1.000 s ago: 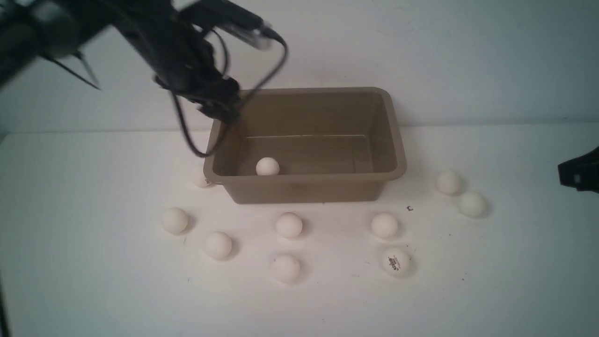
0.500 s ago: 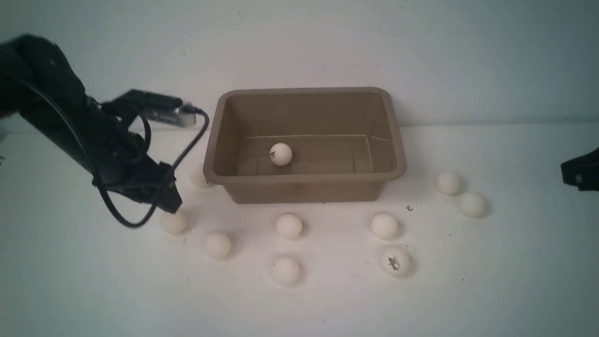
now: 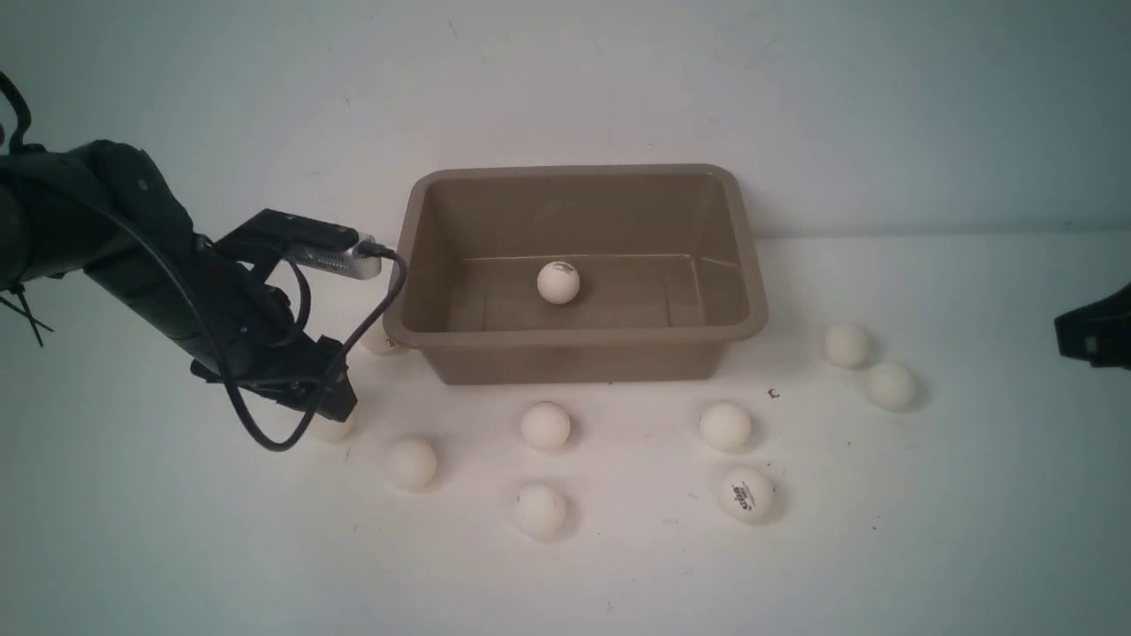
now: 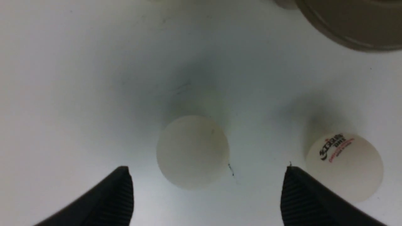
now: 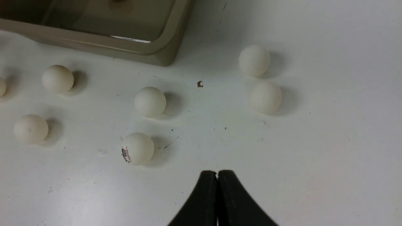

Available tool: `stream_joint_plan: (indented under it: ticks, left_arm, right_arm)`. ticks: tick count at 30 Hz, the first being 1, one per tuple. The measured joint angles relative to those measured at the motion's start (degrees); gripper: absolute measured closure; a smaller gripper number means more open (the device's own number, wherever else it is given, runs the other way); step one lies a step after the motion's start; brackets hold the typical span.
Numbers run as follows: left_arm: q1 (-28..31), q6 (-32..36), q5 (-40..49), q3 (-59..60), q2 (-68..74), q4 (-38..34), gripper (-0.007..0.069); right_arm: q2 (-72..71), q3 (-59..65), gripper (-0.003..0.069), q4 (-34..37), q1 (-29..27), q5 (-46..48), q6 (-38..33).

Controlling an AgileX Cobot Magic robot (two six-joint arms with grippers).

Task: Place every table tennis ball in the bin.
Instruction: Use the left arm to clamp the table tennis ball closest to it

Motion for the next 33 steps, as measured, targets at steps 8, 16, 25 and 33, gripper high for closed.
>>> stream_joint_plan:
  ticks: [8,16,25,33]
  left_arm:
    - [0.00,0.10,-2.73,0.00,2.38,-0.06,0.0058]
    - [0.00,0.10,-4.33,0.00,6.02,-2.02,0.0062]
    - [0.00,-1.73,-4.03,-0.58,6.44,-0.41,0.0279]
    - [-1.65,-12.59,5.54,-12.89,-1.81,12.58,0.0279]
  right_arm:
    - [0.00,0.00,0.0669,0.44,0.00,0.00,0.00]
    - [0.00,0.00,0.0669,0.44,0.00,0.00,0.00]
    - [0.00,0.00,0.0669,0.44,0.00,-0.05,0.00]
    - [0.00,0.00,0.0669,0.44,0.00,-0.89,0.00]
